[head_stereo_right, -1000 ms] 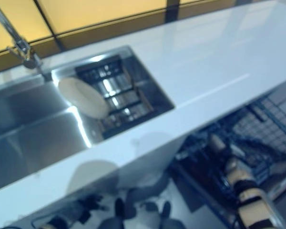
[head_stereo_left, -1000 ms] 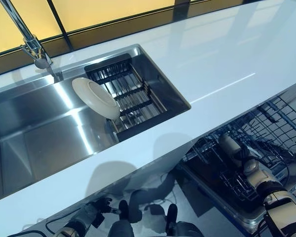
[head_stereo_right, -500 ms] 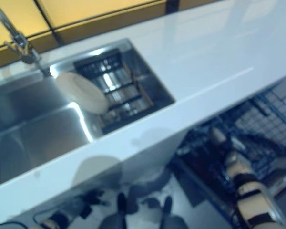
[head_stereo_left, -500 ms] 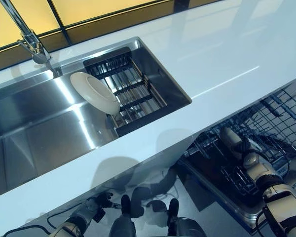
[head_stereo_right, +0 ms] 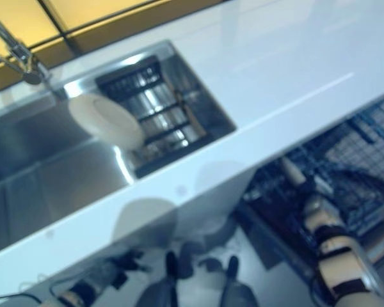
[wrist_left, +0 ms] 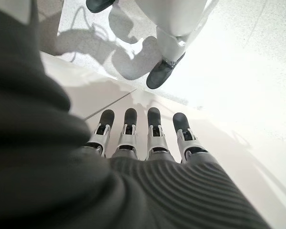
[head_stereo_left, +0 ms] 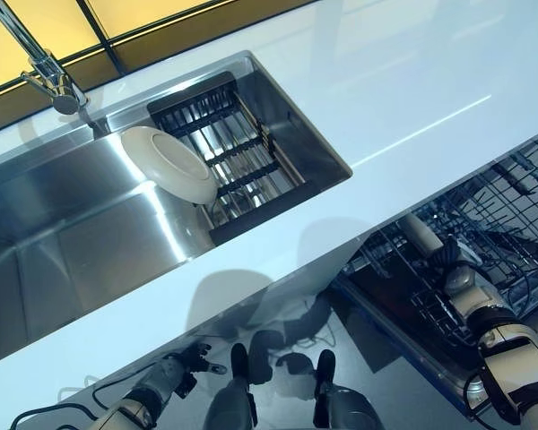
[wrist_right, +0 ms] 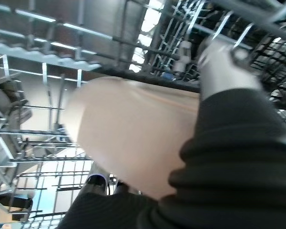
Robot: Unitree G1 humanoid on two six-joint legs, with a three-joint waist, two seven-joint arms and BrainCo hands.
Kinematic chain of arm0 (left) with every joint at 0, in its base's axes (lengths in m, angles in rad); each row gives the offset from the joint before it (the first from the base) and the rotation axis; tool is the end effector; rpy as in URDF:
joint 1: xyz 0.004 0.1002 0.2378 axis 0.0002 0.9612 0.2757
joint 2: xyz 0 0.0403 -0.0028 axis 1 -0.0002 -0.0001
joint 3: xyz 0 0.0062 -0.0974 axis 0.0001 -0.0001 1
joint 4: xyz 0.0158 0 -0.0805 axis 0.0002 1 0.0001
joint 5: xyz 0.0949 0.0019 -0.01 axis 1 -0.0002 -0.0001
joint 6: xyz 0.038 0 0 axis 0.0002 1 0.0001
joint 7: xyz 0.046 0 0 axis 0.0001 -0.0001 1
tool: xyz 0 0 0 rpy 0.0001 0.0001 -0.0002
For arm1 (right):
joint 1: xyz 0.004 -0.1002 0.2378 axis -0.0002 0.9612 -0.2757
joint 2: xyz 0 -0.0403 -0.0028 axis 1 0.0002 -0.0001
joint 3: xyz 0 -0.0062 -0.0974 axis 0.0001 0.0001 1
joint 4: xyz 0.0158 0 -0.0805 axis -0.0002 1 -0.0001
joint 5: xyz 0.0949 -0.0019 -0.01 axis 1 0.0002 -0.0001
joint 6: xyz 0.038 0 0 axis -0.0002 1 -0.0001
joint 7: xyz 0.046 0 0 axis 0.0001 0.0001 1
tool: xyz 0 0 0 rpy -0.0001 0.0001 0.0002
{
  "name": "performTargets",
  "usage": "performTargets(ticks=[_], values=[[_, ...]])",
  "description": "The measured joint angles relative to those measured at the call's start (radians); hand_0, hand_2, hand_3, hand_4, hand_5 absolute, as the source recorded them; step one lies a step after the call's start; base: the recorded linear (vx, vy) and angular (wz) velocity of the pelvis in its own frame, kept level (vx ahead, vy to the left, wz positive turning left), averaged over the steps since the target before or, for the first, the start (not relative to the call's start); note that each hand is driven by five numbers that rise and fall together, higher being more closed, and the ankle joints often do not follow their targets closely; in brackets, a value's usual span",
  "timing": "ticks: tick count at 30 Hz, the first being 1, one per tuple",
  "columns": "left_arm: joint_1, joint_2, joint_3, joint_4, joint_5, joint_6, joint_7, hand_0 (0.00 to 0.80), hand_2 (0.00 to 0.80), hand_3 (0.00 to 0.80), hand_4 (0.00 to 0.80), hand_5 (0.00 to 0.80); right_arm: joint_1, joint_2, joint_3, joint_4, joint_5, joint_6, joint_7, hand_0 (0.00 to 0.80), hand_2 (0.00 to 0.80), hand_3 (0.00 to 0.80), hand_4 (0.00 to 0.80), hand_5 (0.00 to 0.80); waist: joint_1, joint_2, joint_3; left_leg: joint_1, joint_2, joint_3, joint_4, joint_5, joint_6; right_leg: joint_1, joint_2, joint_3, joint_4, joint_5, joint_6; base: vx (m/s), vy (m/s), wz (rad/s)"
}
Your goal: Take plates into dishwasher
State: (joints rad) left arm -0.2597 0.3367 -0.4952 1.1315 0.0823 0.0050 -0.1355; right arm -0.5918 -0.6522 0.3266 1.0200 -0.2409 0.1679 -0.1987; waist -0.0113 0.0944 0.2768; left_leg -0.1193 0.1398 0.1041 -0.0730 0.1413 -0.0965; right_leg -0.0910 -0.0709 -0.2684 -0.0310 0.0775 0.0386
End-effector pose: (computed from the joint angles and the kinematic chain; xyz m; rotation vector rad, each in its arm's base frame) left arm 0.1674 0.2161 -0.0704 0.6463 0.9675 -0.3912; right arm 0.2670 -0.3002 0.0568 -1.0670 0.5482 -0.3138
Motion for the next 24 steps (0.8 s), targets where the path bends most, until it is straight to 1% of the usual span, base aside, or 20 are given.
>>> performTargets(ticks=[7, 13, 18, 22, 24], values=[[-0.001, -0.003, 0.001, 0.0, 0.0, 0.0, 0.001, 0.0, 0.0, 0.0, 0.0, 0.0, 0.004, -0.002, -0.001, -0.001, -0.001, 0.013, 0.0, 0.0, 0.0, 0.0, 0.0, 0.0, 0.001, -0.004, 0.002, 0.005, -0.001, 0.0, 0.0, 0.002, -0.004, 0.007, 0.002, 0.0, -0.002, 0.0, 0.001, 0.0, 0.0, 0.0], [-0.001, -0.002, 0.005, 0.001, 0.0, 0.001, 0.003, 0.0, 0.0, 0.0, 0.0, 0.0, 0.011, 0.003, -0.001, 0.002, -0.001, 0.021, 0.009, 0.0, 0.0, 0.0, 0.0, 0.0, 0.001, -0.017, 0.011, 0.024, 0.0, 0.0, -0.004, 0.0, 0.0, 0.03, 0.005, 0.0, -0.015, 0.0, 0.001, 0.0, 0.0, 0.0], [0.002, -0.001, 0.006, 0.0, 0.0, 0.003, 0.004, 0.0, 0.0, 0.0, 0.0, 0.0, 0.03, 0.007, -0.001, -0.003, 0.0, 0.022, 0.002, 0.0, 0.0, 0.0, 0.0, 0.0, 0.003, -0.03, 0.016, 0.041, 0.0, 0.002, -0.009, 0.002, -0.004, 0.054, 0.008, -0.003, -0.03, 0.001, 0.002, 0.009, 0.002, 0.02], [0.001, 0.001, 0.007, -0.006, 0.0, 0.009, 0.005, 0.0, 0.0, 0.0, 0.0, 0.0, 0.059, 0.007, -0.002, -0.091, 0.009, 0.036, -0.01, 0.0, 0.0, 0.0, 0.0, 0.0, 0.0, -0.039, 0.019, 0.041, 0.002, 0.003, -0.01, 0.002, -0.004, 0.054, 0.011, -0.002, -0.032, 0.001, 0.001, 0.0, 0.0, 0.0], [0.003, 0.003, 0.012, -0.017, 0.0, 0.01, 0.005, 0.0, 0.0, 0.0, 0.0, 0.0, 0.092, 0.005, -0.007, -0.177, 0.02, 0.05, -0.012, 0.0, 0.0, 0.0, 0.0, 0.0, -0.001, -0.047, 0.024, 0.043, 0.003, 0.004, -0.01, 0.002, -0.004, 0.055, 0.012, -0.002, -0.032, 0.004, -0.002, 0.0, 0.0, 0.0]])
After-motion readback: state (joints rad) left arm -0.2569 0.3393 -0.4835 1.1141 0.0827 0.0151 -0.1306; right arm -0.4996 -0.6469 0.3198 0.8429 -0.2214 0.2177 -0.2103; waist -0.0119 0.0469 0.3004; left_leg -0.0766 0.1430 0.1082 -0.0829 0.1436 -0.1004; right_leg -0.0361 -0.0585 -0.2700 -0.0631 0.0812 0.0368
